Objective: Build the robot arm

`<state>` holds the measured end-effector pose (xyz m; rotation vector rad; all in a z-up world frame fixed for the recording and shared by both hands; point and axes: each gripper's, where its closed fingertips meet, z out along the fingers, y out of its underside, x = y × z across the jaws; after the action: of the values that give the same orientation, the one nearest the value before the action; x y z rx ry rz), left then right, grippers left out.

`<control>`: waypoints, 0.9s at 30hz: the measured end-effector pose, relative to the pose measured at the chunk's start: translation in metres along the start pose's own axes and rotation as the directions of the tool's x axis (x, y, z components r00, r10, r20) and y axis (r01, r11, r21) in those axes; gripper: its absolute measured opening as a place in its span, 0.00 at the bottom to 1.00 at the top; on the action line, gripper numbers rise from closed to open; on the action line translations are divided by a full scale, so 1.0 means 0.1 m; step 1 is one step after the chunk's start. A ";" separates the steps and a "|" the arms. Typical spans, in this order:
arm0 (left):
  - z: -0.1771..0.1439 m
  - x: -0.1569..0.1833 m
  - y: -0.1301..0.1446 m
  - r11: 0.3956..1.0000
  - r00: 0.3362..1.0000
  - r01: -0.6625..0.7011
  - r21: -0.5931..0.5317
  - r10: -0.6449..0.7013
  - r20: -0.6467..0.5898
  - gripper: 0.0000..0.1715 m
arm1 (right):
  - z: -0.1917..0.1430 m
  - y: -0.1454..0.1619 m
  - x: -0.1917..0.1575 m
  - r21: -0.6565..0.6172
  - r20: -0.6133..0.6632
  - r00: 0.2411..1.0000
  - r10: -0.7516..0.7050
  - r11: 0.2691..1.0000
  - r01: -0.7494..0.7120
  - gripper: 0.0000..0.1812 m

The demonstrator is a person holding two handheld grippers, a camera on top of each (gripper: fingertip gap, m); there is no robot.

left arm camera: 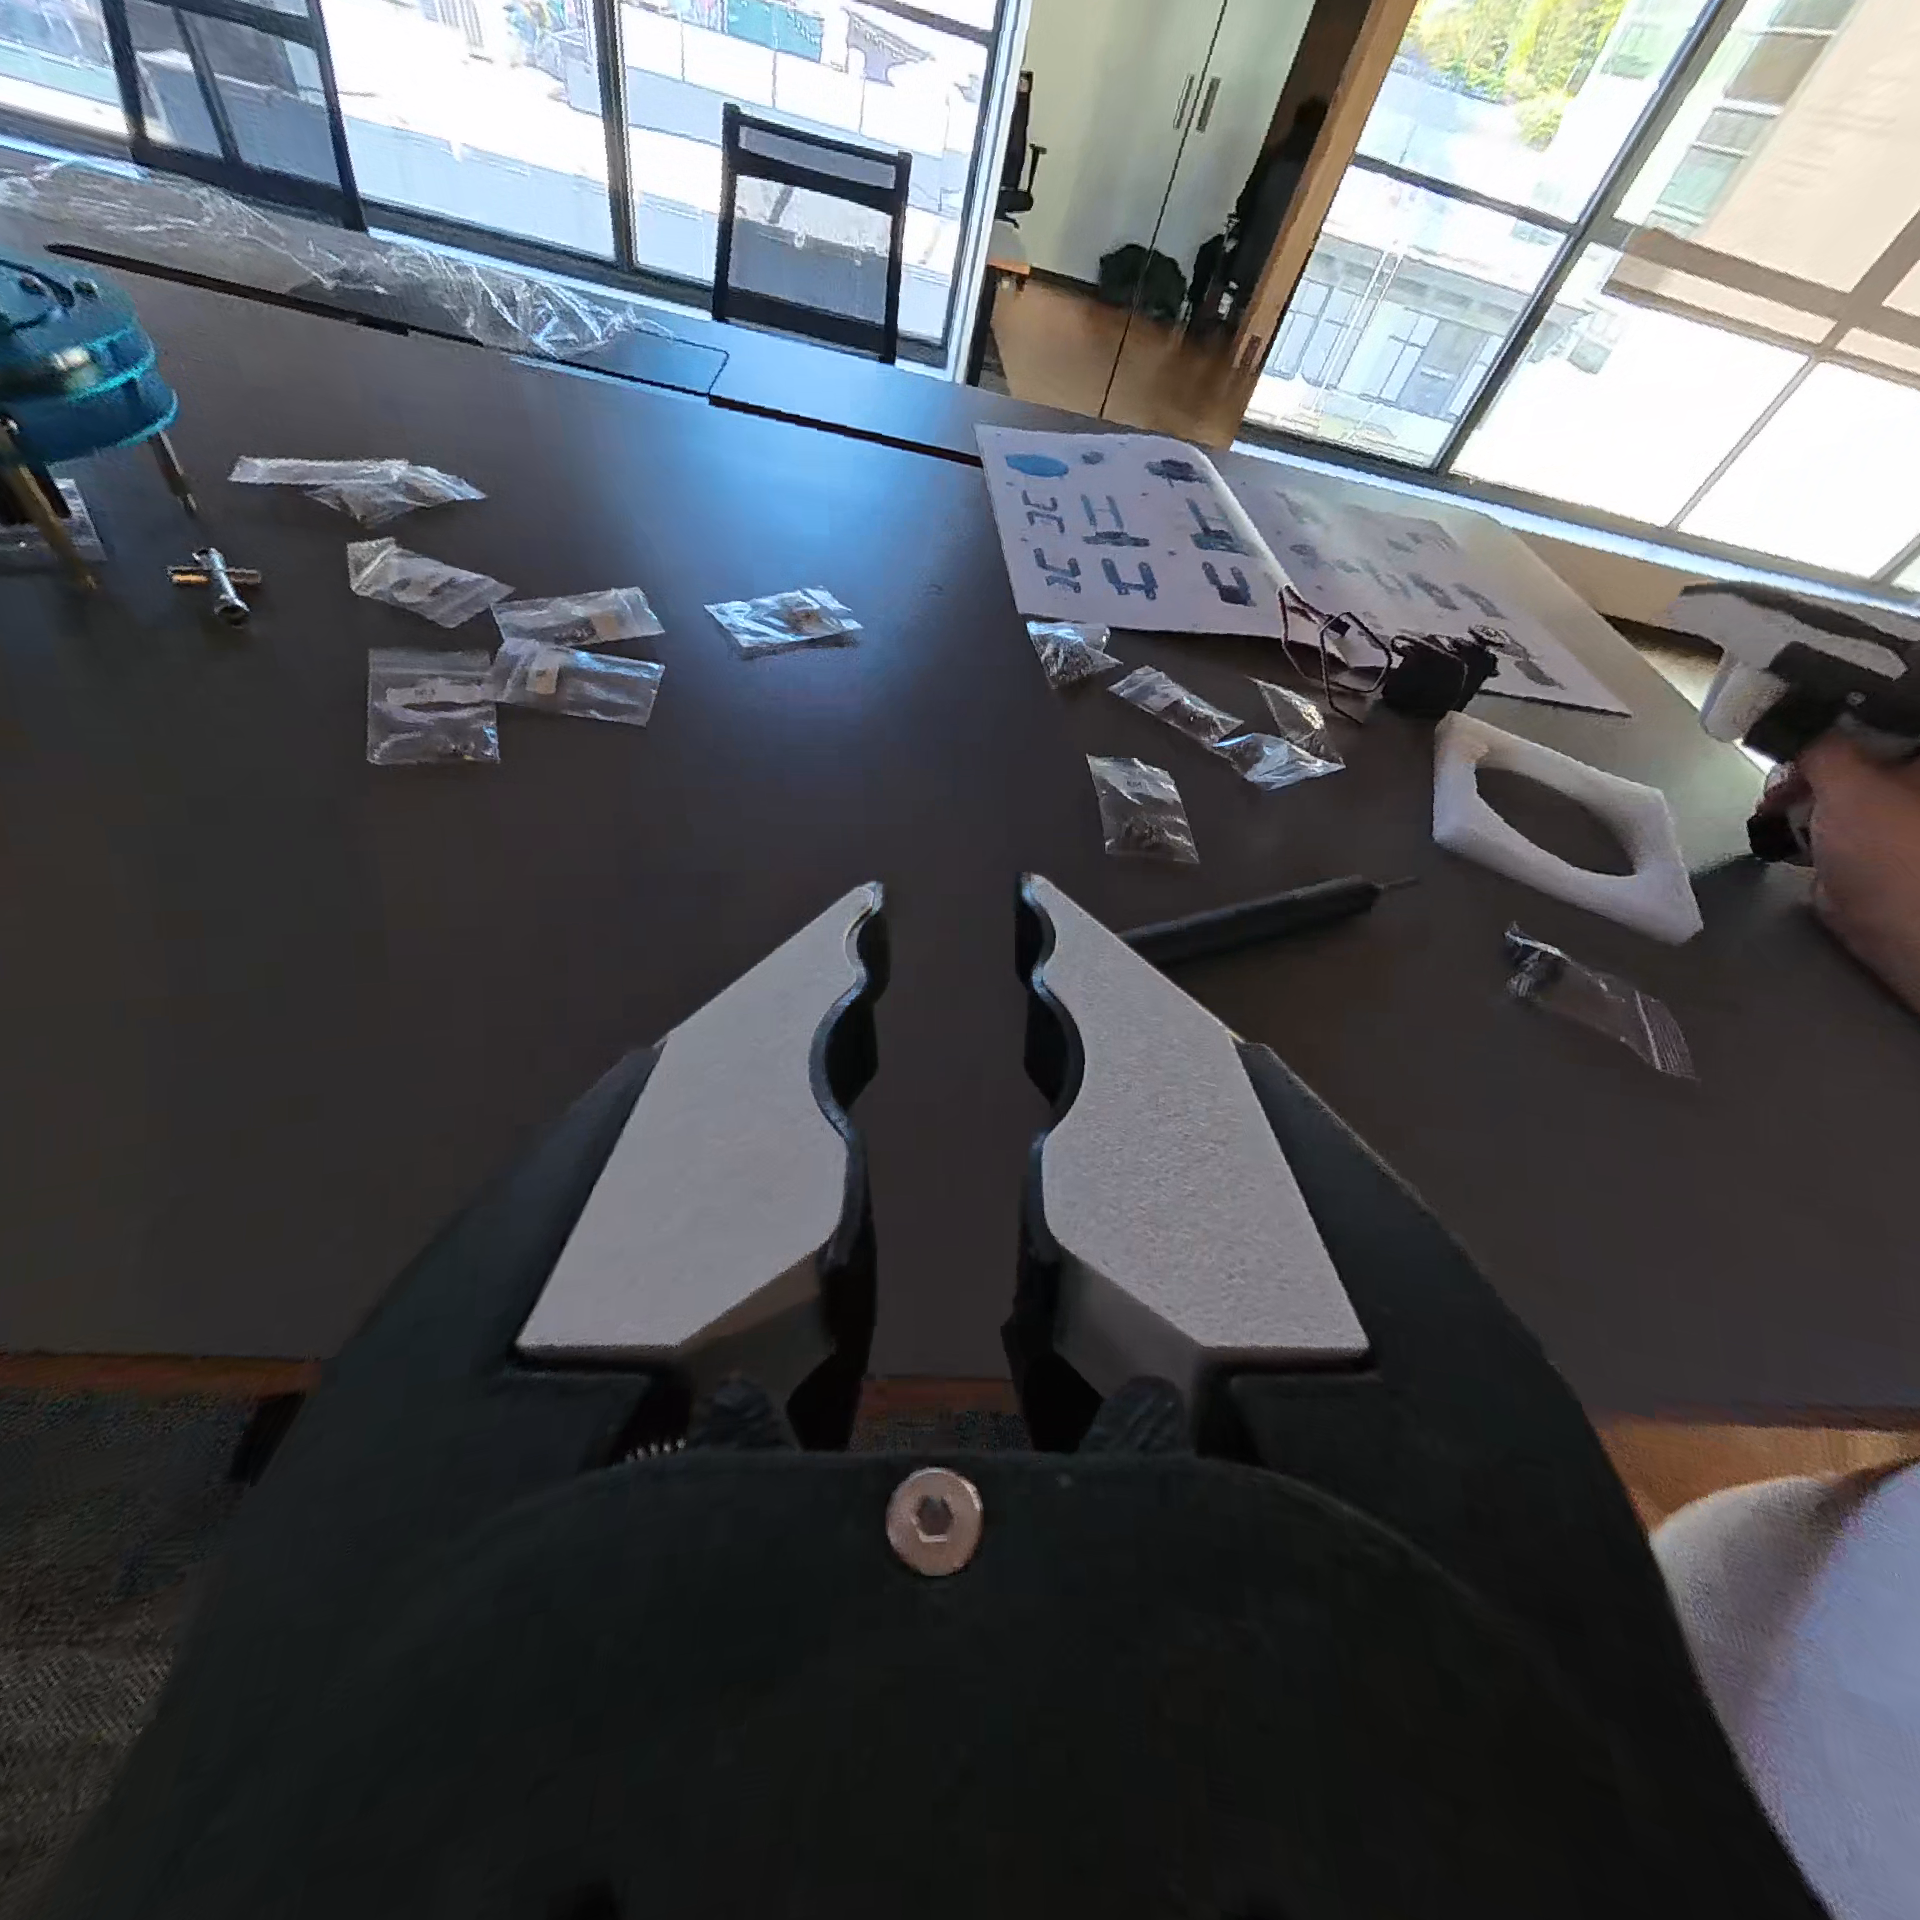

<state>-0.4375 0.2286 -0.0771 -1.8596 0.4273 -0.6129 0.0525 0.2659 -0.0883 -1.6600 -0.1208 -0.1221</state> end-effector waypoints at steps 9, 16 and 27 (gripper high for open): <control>0.39 -0.19 -0.11 0.988 0.988 -0.153 -0.023 0.153 -0.028 0.04 | 0.05 0.04 0.00 -0.034 -0.019 0.999 -0.051 0.998 0.050 0.08; 0.66 -0.75 -0.23 0.985 0.969 -0.172 -0.010 0.168 -0.179 0.00 | 0.13 0.17 0.13 -0.188 -0.164 0.942 -0.293 0.947 0.262 0.08; 0.59 -1.88 -0.50 0.951 0.884 -0.303 -0.055 0.259 -0.388 0.20 | -0.01 -0.61 -1.59 -0.101 -0.092 0.944 -0.316 0.946 0.307 0.12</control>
<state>-0.5527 0.3955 -0.0870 -1.7386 0.9894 -0.7594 -0.1143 0.2695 -0.0523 -1.7060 -0.3008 -0.4629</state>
